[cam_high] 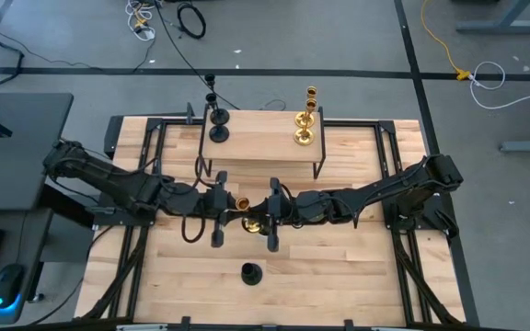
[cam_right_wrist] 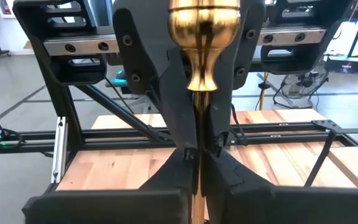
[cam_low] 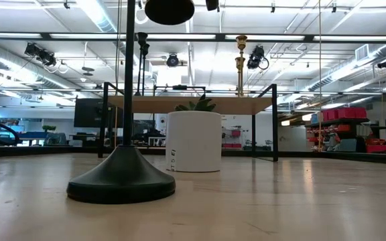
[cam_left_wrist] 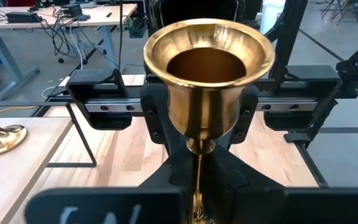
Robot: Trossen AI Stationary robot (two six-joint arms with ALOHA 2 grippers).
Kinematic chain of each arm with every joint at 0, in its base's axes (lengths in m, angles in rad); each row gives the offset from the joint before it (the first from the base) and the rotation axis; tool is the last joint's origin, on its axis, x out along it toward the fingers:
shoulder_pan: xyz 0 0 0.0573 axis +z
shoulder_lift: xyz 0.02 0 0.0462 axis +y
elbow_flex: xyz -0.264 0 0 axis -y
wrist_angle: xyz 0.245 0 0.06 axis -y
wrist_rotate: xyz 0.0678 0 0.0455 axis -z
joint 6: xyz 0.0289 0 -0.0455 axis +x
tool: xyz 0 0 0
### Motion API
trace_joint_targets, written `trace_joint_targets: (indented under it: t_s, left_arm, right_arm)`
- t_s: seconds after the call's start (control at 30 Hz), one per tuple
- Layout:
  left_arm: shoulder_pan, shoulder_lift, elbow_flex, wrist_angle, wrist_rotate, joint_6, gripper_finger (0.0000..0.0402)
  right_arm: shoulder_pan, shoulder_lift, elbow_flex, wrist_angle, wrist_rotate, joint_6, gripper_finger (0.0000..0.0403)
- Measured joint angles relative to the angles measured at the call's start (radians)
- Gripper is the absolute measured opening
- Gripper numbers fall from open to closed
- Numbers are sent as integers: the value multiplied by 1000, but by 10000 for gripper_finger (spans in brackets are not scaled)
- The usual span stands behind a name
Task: Pick & Place candle stick holders
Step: Put the golden candle holder on the shelf aligned with the other golden candle holder
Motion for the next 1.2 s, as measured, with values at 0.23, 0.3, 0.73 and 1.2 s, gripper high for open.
trace_joint_targets:
  t_s: [0.23,0.3,0.73,1.2]
  left_arm:
    - [-3,-3,0,-9,-7,16,49]
    - [-4,-5,0,-10,-29,36,53]
    - [-86,-98,1,-234,-126,15,121]
    - [-223,-122,-24,-430,-217,-166,117]
  right_arm:
    - [0,0,0,-8,8,-9,8]
    - [0,0,0,-8,9,-11,8]
    - [-2,-35,0,-49,187,-89,6]
    - [-56,-129,0,-121,306,-103,6]
